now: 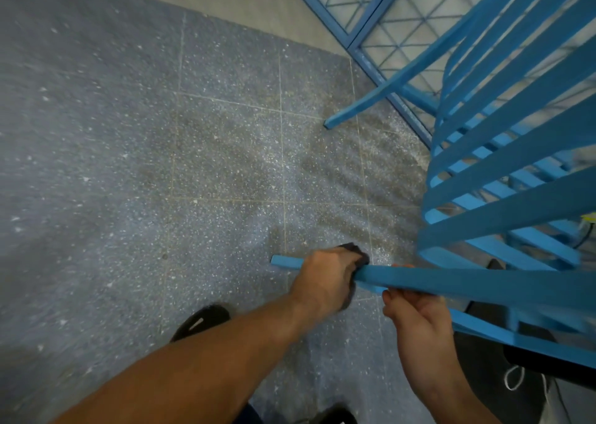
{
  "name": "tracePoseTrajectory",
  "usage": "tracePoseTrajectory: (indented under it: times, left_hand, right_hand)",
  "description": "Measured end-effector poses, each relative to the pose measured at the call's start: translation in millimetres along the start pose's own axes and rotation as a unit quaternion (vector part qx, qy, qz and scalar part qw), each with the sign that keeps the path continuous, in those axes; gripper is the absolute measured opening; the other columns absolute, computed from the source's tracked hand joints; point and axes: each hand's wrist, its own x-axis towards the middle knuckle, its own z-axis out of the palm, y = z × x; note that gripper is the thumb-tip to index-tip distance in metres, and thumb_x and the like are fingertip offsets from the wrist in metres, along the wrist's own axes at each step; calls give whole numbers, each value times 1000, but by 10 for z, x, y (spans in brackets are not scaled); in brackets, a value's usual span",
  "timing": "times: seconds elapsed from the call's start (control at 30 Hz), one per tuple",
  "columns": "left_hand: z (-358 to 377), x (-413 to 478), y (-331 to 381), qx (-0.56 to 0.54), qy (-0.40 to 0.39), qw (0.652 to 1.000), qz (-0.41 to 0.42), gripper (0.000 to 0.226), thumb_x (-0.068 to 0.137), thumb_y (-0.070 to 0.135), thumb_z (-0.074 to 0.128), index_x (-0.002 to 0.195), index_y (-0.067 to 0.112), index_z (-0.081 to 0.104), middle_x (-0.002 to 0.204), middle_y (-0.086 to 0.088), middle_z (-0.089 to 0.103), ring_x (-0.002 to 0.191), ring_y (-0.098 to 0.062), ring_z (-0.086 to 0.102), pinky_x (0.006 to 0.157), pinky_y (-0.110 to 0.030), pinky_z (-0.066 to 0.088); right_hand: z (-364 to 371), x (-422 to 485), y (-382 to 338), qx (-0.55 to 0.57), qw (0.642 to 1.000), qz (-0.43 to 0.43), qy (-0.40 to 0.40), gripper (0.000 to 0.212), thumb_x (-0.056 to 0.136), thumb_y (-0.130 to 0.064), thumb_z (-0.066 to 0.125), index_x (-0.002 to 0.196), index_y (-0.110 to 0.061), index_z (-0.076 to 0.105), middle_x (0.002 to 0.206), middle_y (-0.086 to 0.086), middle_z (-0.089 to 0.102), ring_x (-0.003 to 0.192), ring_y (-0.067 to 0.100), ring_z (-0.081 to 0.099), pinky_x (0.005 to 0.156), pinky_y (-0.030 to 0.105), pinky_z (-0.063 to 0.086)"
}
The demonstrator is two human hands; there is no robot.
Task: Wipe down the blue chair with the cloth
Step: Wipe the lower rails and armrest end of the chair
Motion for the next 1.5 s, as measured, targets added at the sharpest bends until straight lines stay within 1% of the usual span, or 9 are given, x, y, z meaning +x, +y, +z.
tracePoseTrajectory:
  times: [0.2,0.33,0.5,0.6,0.77,0.93,1.07,1.2,1.5]
  left_hand:
    - [-465,-100,499,-133,-38,982,-127,19,96,14,57,105,19,73,94,4,72,84,-10,64,76,-27,52]
    - [-712,-580,878,-272,-35,943,-190,17,96,13,57,92,20,72,86,4,74,81,-10,68,74,-30,54]
    - [-723,-907,1471,-440,-31,866,-235,19,98,7,52,102,14,69,95,-3,75,91,-16,69,83,-31,55]
    - [-544,-1012,1829,-431,-19,875,-219,18,98,6,52,99,14,68,93,-4,75,88,-16,69,80,-31,55]
    - [-182,-1111,2235,-218,-9,967,-131,16,94,13,59,95,25,70,88,8,73,79,-1,66,73,-17,53]
    - [96,-1025,2589,32,-51,996,69,18,89,15,64,105,20,72,98,8,67,86,-6,60,82,-21,48]
    - [399,-840,3077,205,-34,914,349,23,93,23,53,107,15,70,103,3,66,97,-13,59,88,-27,48]
    - [849,-437,3466,316,-15,817,482,26,90,22,49,98,9,71,93,-6,66,91,-24,59,86,-35,47]
    - [1551,213,3605,549,-12,777,307,53,96,57,40,127,14,48,115,-8,57,104,-27,54,80,-38,45]
  right_hand:
    - [-91,-88,-201,-98,992,56,-63,14,76,-8,56,65,-16,54,64,2,54,64,18,52,70,46,43]
    - [-246,-416,-217,125,978,148,-83,33,92,-20,46,120,-31,58,118,4,66,110,28,61,91,52,45]
    - [-392,-1012,-162,328,917,199,-111,59,95,-59,28,121,-20,64,119,13,67,99,30,60,82,48,45]
    - [-532,-1284,-189,426,880,165,-129,62,93,-61,30,130,-20,59,128,14,63,118,36,56,97,54,42]
    - [-877,-1582,-112,531,841,94,-46,48,82,-21,55,129,-13,57,121,15,67,115,33,61,88,45,52]
    - [-1386,-1652,164,519,848,86,61,35,86,-2,54,120,-8,61,113,21,69,106,37,63,93,49,48]
    - [-1801,-1540,525,468,868,105,127,23,91,-3,55,111,-11,62,101,19,70,90,33,65,76,44,52]
    - [-2269,-1310,834,413,874,117,227,17,90,-2,57,97,-17,60,96,16,67,86,29,62,75,43,49]
    - [-3522,-352,1284,262,848,73,454,29,86,-14,61,113,-23,60,108,1,63,101,19,59,94,37,49]
